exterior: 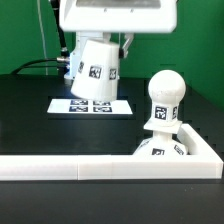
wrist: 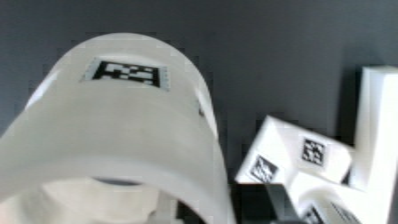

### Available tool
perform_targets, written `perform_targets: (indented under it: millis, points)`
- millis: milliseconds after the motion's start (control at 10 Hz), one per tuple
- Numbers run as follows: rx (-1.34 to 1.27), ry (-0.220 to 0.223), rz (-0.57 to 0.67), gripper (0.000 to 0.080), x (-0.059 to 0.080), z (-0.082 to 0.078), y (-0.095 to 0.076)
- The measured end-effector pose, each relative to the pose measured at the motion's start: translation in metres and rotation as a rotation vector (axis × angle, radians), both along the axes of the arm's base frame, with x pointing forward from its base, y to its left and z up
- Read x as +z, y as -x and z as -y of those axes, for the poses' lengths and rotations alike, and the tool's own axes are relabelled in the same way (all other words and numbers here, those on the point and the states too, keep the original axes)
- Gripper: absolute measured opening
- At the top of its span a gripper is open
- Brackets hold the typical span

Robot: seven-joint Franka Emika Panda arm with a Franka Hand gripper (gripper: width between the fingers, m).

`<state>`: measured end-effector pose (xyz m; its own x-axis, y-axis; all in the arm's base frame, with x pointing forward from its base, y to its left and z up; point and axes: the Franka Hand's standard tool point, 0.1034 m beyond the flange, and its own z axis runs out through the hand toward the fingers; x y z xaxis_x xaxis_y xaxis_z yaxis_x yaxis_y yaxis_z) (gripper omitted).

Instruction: Assemble lamp

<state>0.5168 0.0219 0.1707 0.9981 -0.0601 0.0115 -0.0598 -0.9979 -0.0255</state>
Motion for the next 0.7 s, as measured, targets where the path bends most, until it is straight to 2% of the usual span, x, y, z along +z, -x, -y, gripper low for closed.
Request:
perform_targets:
  millis: [100, 500, 700]
  points:
    - [0.000, -0.001, -0.007, 0.0044, 0.008, 0.001, -0.005]
    - [0.005, -0.003, -0.007, 0.0044, 0.004, -0.001, -0.004]
    - [0.031, -0.031, -0.037, 0.0044, 0.011, -0.017, -0.004]
